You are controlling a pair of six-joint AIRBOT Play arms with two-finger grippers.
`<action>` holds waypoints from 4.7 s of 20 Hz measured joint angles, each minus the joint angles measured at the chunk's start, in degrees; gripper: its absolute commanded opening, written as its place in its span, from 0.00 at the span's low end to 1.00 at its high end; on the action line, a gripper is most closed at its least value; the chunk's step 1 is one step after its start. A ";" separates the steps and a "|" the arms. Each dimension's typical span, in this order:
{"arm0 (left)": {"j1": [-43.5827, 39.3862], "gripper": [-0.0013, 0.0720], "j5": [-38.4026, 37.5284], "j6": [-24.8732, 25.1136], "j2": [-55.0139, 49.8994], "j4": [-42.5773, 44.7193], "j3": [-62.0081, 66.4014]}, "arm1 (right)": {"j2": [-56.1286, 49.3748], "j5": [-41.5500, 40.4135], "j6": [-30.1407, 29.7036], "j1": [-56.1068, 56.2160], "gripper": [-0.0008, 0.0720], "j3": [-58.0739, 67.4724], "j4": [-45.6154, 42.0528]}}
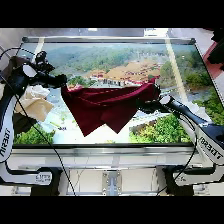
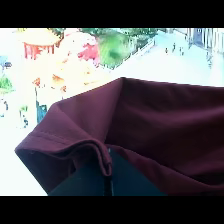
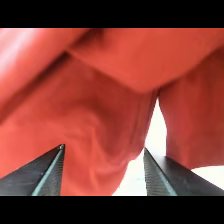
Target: Fold the shirts.
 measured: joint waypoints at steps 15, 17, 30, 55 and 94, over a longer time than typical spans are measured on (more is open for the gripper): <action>0.07 0.04 -5.22 1.99 4.13 2.51 7.63 | 17.64 0.37 -5.22 -3.17 0.05 6.51 -2.12; 0.07 0.04 -9.05 3.13 7.72 4.31 11.47 | 26.58 4.44 -5.53 -5.44 0.05 8.92 -4.98; 0.07 0.04 -20.26 8.39 37.44 12.52 28.59 | 60.13 21.51 -2.01 -16.44 0.05 30.45 -11.65; 0.00 0.97 -6.64 -5.73 -24.63 17.18 31.58 | -13.60 -26.49 -9.35 -3.76 0.63 28.00 1.01; 4.35 0.97 -4.76 -4.94 39.36 6.82 -25.09 | 22.34 21.00 -18.45 -32.52 0.57 -24.63 -3.65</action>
